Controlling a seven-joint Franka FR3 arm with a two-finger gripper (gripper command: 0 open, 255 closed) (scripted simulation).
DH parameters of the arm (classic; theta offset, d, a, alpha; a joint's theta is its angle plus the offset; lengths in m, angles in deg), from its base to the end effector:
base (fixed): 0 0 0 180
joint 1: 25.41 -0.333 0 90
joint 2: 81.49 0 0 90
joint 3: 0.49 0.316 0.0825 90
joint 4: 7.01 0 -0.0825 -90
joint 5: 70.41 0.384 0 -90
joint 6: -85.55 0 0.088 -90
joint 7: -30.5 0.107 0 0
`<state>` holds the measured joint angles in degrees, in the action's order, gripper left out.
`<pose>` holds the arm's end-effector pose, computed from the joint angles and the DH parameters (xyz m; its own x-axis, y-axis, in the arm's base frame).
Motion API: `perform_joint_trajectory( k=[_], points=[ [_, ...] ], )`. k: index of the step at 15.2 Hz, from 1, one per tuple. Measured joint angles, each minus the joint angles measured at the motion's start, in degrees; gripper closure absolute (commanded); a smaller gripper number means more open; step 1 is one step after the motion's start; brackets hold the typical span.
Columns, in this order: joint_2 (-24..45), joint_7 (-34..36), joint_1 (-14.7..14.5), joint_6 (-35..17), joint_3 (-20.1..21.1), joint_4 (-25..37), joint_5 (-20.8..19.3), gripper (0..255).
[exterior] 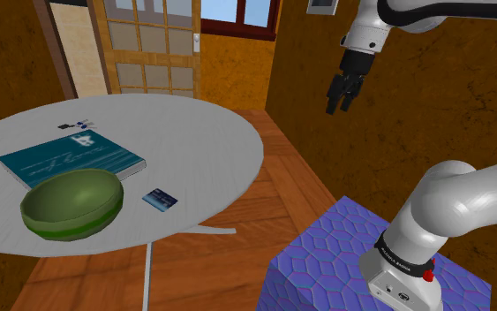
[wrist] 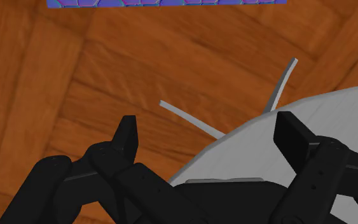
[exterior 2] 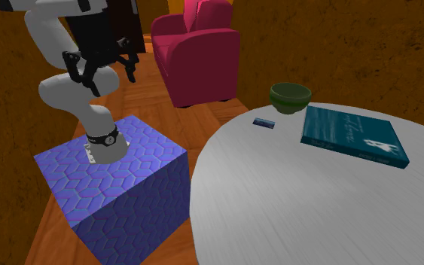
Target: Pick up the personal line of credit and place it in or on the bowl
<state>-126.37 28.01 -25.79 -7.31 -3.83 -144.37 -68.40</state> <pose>0.3112 -0.0171 0.5743 0.9999 0.0067 0.0090 0.0073 -0.9971 -0.0758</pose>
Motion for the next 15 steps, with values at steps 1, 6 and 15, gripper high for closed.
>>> perform_joint_trajectory(
  k=[1,6,15],
  points=[
    [0.0,0.0,0.0,0.0,0.0,0.0,0.0,0],
    [0.58,2.8,-2.24,-7.68,3.95,-3.88,2.73,0],
    [6.15,8.84,-6.98,-27.27,13.37,-10.02,7.42,0]
  ],
)
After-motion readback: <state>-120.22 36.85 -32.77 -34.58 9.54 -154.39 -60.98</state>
